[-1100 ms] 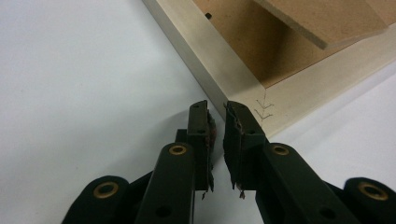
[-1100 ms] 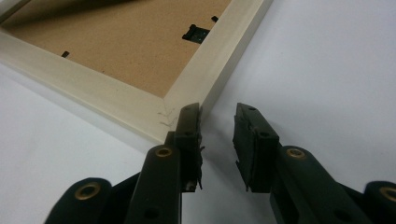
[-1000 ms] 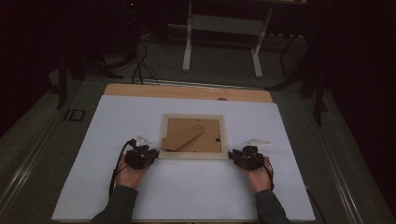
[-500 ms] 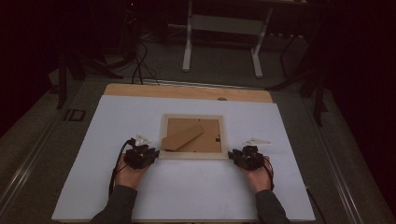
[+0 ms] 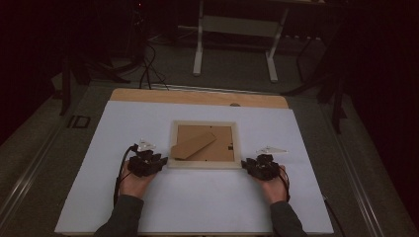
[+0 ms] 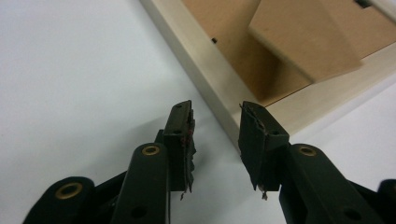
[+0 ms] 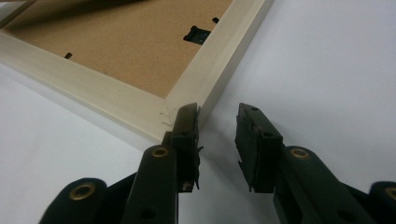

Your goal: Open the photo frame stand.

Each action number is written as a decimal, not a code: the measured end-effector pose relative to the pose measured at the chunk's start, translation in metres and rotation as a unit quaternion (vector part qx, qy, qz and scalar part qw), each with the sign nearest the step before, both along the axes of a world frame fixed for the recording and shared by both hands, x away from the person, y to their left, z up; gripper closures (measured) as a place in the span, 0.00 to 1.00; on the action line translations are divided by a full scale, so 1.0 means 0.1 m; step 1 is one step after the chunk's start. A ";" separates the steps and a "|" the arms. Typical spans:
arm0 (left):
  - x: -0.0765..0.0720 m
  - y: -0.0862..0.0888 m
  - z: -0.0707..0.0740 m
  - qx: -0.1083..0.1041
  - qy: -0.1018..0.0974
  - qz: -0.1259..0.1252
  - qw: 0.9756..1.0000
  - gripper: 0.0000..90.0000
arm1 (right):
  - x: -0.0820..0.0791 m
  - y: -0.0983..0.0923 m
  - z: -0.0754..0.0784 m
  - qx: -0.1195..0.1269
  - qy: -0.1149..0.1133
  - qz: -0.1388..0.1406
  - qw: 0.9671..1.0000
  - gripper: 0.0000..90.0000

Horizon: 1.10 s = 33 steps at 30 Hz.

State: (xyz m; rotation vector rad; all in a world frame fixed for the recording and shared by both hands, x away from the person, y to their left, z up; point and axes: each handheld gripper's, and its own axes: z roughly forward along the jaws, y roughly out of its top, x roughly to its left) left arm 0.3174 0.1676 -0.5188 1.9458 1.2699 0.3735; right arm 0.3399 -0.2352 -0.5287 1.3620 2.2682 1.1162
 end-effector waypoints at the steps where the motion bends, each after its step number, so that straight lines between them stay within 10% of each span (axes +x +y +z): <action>1: -0.01 0.00 0.02 -0.001 -0.003 0.001 1.000 0.72 | 0.00 0.00 0.00 0.001 0.000 -0.001 1.000 0.77; 10: 0.01 0.12 0.14 -0.032 -0.004 0.013 0.999 0.68 | -0.02 -0.01 0.01 0.006 0.002 0.000 1.000 0.76; 33: 0.34 -0.22 0.49 -0.029 0.001 -0.069 0.997 0.58 | -0.02 -0.02 0.00 0.010 0.007 -0.002 1.000 0.76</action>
